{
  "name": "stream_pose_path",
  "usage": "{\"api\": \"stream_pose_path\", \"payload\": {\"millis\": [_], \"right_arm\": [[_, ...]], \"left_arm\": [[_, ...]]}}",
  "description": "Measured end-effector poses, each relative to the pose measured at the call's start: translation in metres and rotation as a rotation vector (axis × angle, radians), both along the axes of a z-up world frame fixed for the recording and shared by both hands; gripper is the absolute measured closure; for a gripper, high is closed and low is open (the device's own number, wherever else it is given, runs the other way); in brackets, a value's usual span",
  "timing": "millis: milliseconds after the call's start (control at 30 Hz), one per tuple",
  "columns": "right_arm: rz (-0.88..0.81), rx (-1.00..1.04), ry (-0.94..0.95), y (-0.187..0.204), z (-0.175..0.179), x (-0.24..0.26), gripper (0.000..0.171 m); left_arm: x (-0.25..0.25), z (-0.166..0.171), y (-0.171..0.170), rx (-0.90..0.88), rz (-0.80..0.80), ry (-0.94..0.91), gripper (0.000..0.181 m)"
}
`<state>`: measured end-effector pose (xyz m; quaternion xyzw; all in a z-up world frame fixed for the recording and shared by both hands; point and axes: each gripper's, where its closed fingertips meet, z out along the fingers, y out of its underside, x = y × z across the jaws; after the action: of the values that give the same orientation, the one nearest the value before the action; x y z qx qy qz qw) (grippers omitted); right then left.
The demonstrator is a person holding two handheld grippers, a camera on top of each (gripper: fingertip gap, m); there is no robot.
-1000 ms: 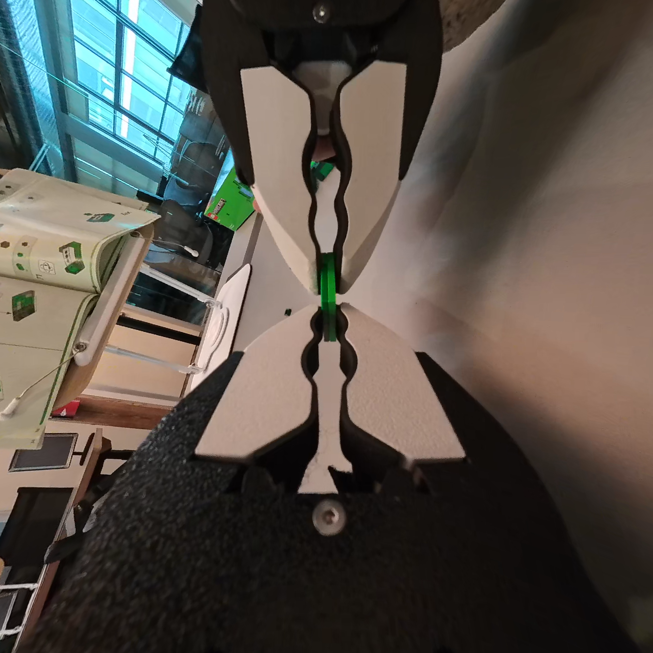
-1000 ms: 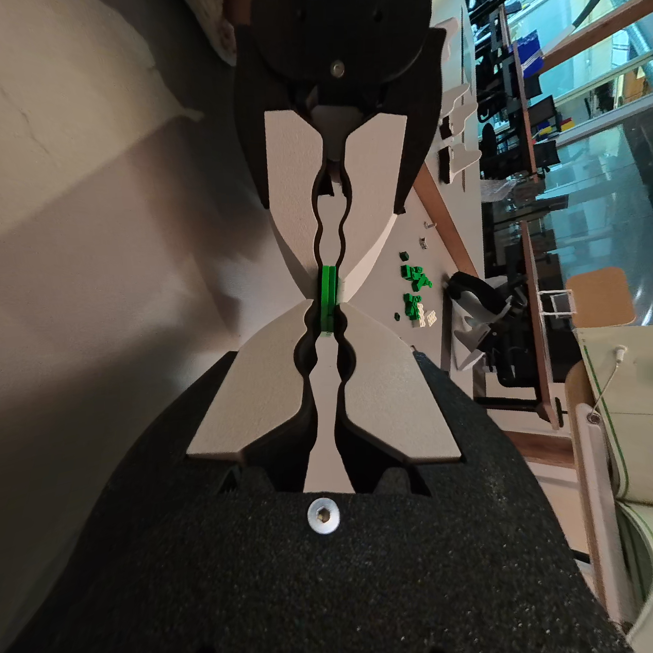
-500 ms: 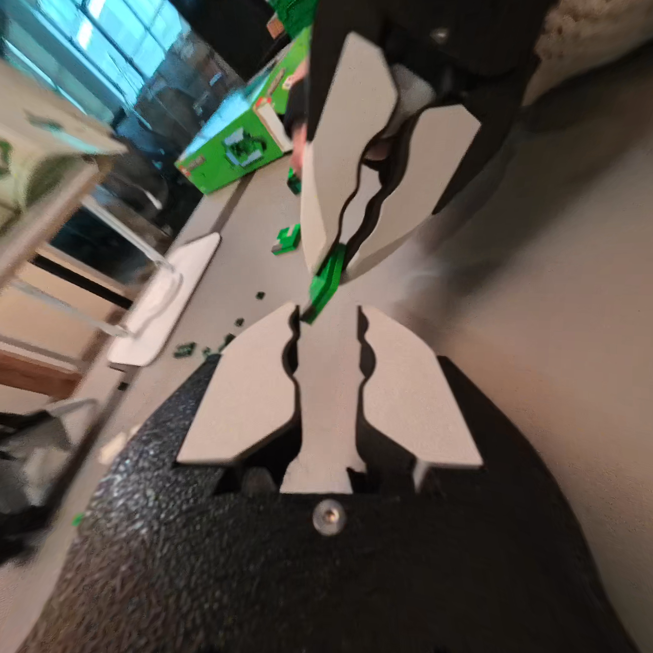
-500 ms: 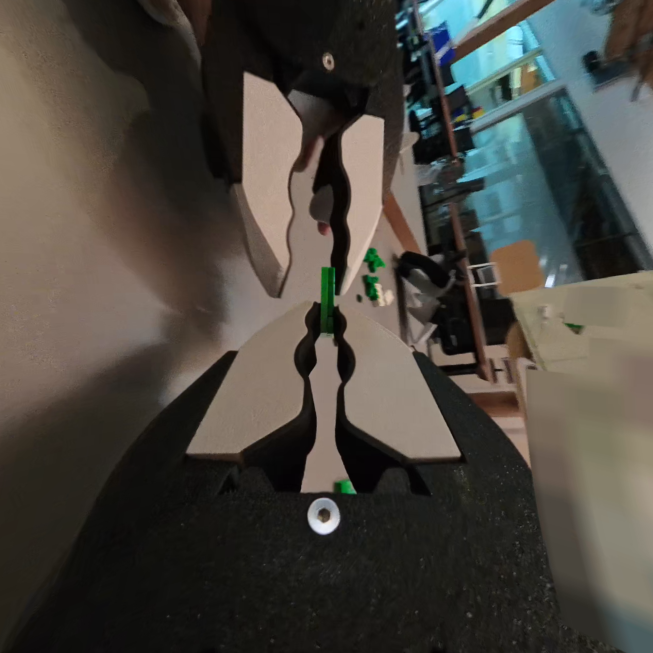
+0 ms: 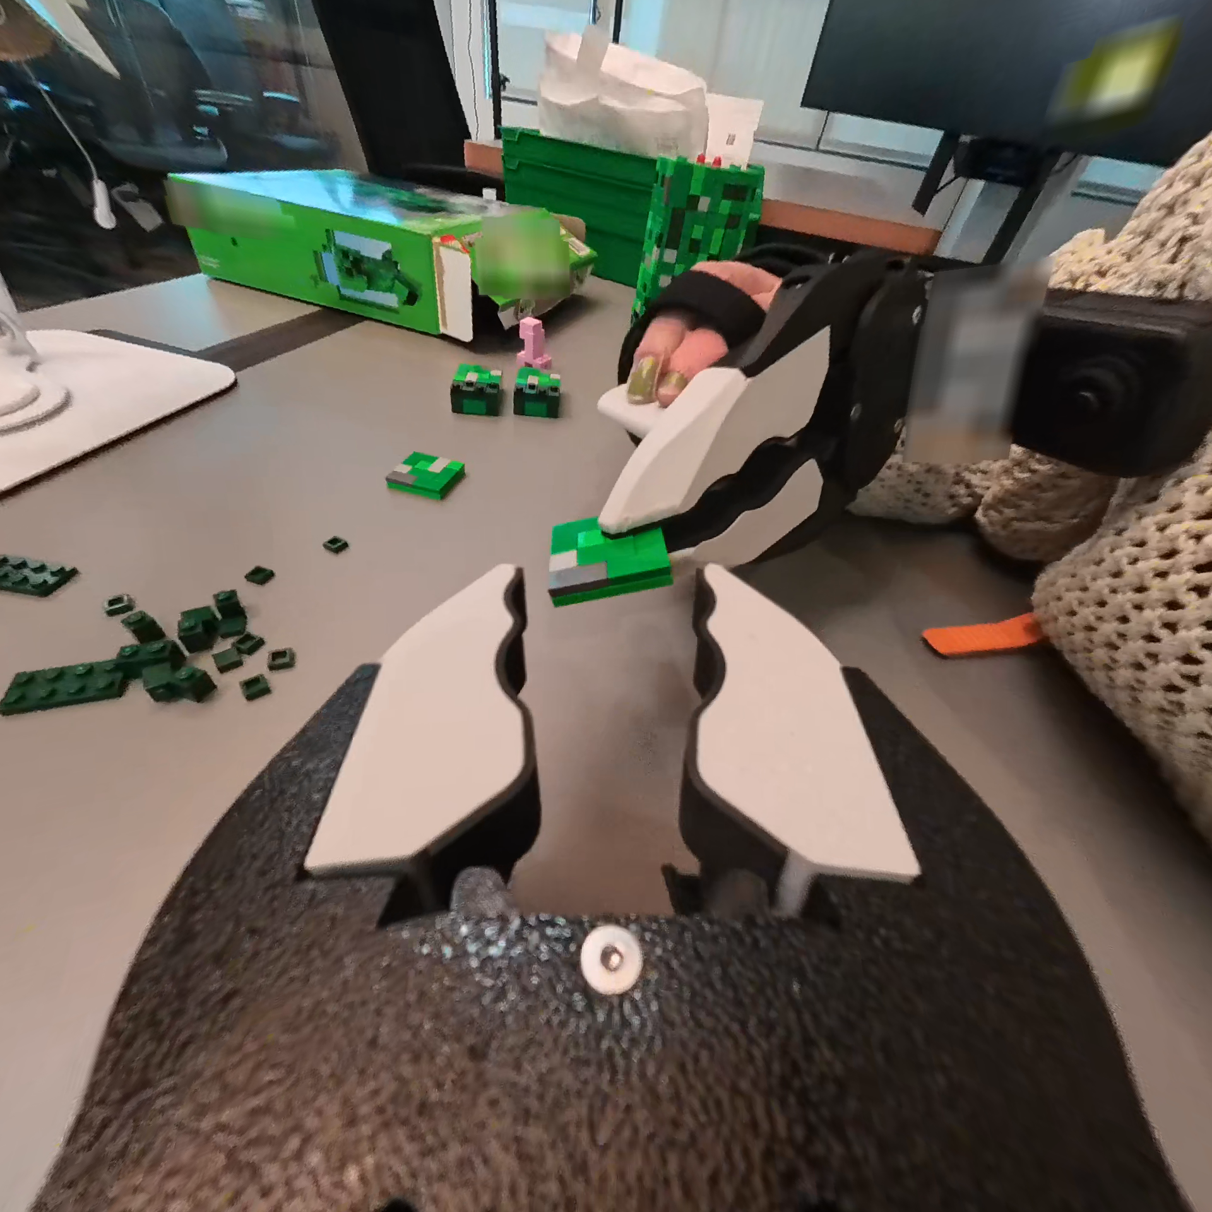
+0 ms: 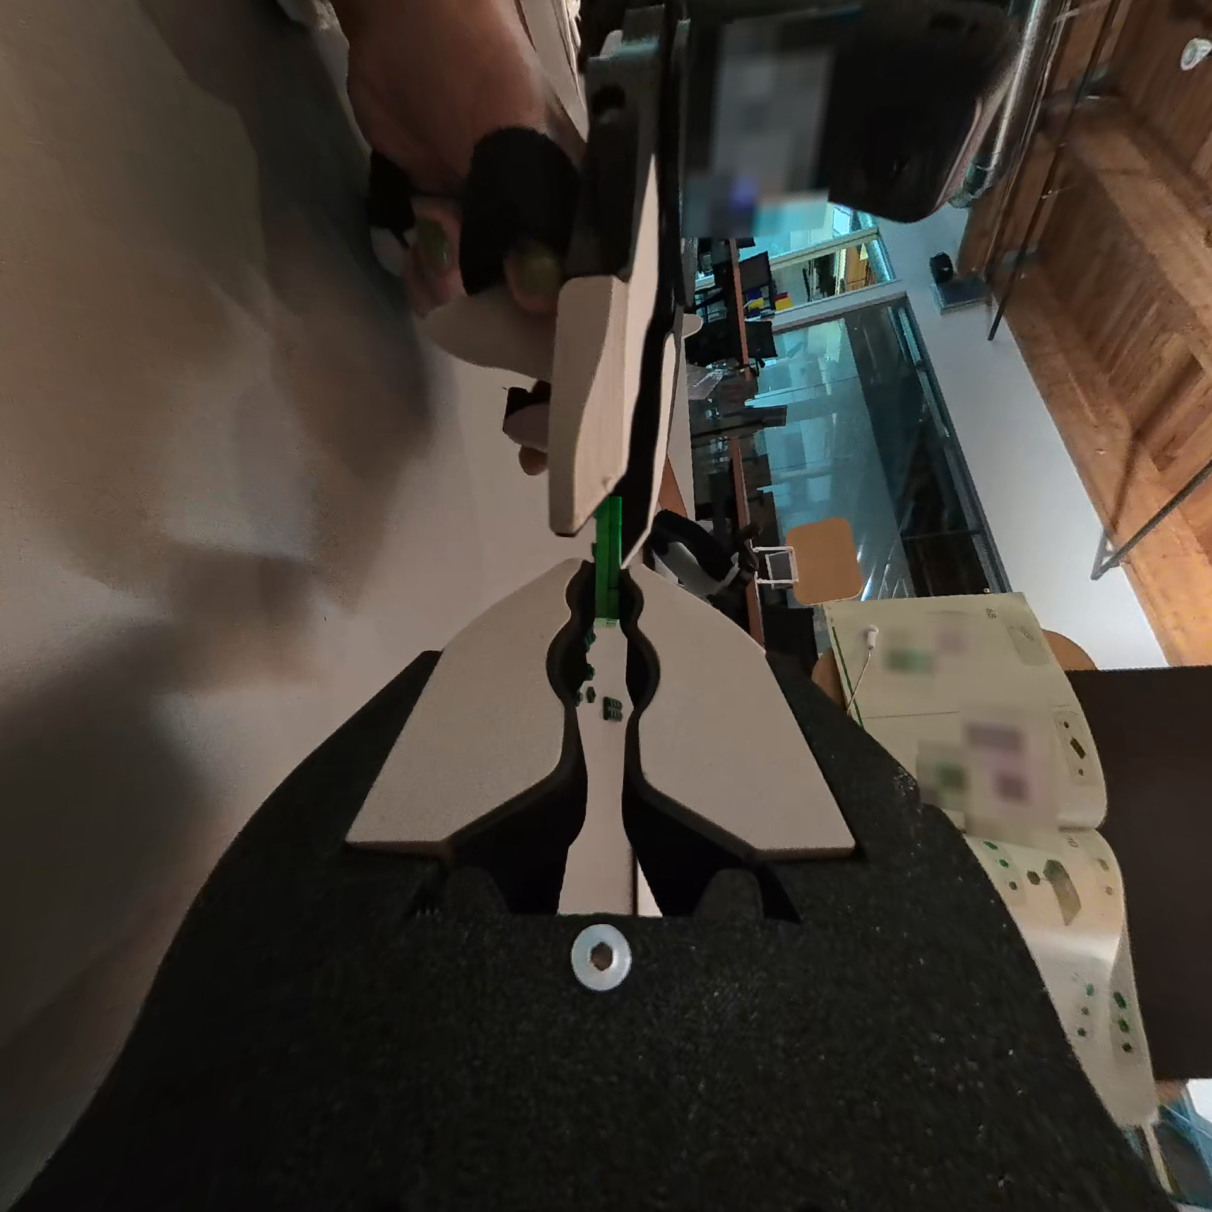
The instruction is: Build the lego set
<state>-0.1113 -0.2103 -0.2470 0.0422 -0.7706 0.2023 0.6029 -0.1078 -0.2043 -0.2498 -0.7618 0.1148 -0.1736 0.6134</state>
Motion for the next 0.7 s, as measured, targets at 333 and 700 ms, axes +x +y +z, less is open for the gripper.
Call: {"api": "stream_pose_path", "payload": {"millis": [333, 700], "right_arm": [[-0.117, -0.151, 0.017, 0.018, 0.005, 0.004, 0.156], [-0.454, -1.161, -0.017, 0.142, 0.022, 0.052, 0.13]], "left_arm": [[-0.01, 0.006, -0.002, 0.065, 0.037, 0.035, 0.147], [-0.012, 0.005, 0.001, 0.127, 0.109, 0.231, 0.147]]}}
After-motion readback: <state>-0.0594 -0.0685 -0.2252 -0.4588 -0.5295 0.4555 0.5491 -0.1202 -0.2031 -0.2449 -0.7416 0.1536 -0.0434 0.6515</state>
